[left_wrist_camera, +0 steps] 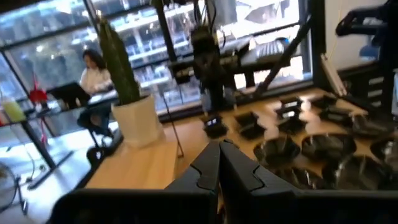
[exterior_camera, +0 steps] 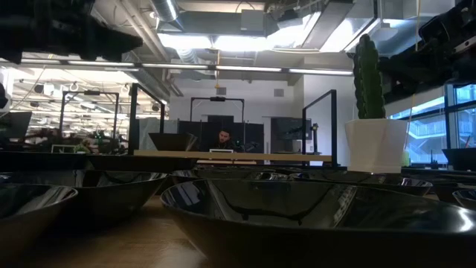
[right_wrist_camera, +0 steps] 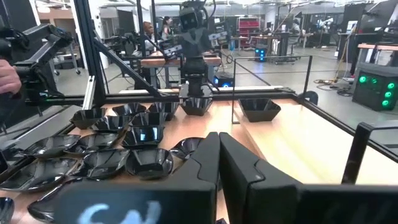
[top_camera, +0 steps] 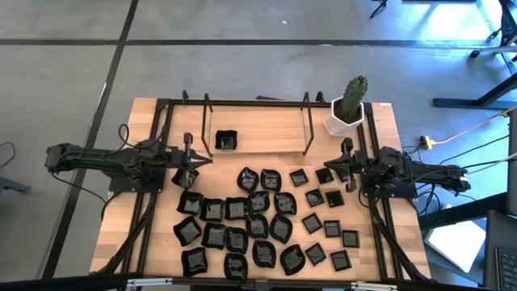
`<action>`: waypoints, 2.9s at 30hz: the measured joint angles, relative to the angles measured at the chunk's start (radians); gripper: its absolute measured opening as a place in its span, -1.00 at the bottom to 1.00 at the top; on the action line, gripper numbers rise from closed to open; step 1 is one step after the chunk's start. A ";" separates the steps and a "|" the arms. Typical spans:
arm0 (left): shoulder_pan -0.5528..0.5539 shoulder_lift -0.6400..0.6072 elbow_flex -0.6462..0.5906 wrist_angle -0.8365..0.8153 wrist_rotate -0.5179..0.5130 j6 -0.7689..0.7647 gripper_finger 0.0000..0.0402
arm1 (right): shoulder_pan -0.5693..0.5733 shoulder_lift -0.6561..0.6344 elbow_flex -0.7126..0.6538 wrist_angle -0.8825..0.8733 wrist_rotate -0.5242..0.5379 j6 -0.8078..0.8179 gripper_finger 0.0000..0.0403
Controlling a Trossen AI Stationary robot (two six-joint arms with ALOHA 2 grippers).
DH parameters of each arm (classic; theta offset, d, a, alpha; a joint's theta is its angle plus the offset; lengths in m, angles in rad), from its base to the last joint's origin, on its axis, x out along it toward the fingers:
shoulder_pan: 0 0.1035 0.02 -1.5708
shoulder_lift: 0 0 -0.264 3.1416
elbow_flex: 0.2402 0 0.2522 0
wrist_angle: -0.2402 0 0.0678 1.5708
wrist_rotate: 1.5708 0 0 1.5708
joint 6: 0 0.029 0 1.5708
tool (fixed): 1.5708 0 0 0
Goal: Pick & Place Mini shaped plates
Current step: Put the black leaf-shaped plate on the shelf
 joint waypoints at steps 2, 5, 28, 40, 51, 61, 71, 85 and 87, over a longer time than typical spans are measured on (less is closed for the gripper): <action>0.000 0.008 0.000 0.036 0.001 0.015 -0.99 | 0.000 0.011 0.000 0.000 0.006 0.000 -0.94; 0.000 0.009 0.000 0.049 0.000 0.043 -0.97 | 0.000 0.026 0.000 0.000 0.007 -0.008 -0.94; 0.000 0.008 0.000 0.047 -0.003 0.048 -0.95 | 0.033 0.351 0.213 0.120 -0.021 -0.046 -0.94; 0.000 0.008 0.000 0.040 -0.003 0.045 -0.96 | 0.097 1.029 0.719 -0.166 0.081 -0.056 -0.94; 0.000 0.009 0.000 0.037 -0.003 0.045 -0.97 | 0.104 1.424 1.116 -0.466 0.080 -0.175 -0.94; 0.000 0.009 0.000 0.027 -0.003 0.044 -0.98 | 0.090 1.627 1.200 -0.504 0.057 -0.066 -0.78; 0.000 0.009 0.000 0.008 -0.003 0.044 -0.97 | 0.023 1.700 1.201 -0.615 0.025 0.373 -0.75; 0.000 0.009 0.000 0.008 -0.003 0.027 -0.98 | -0.001 1.733 1.201 -0.634 -0.064 0.502 -0.61; 0.000 0.009 0.000 0.008 -0.003 0.025 -0.98 | 0.000 1.757 1.201 -0.645 -0.074 0.519 -0.53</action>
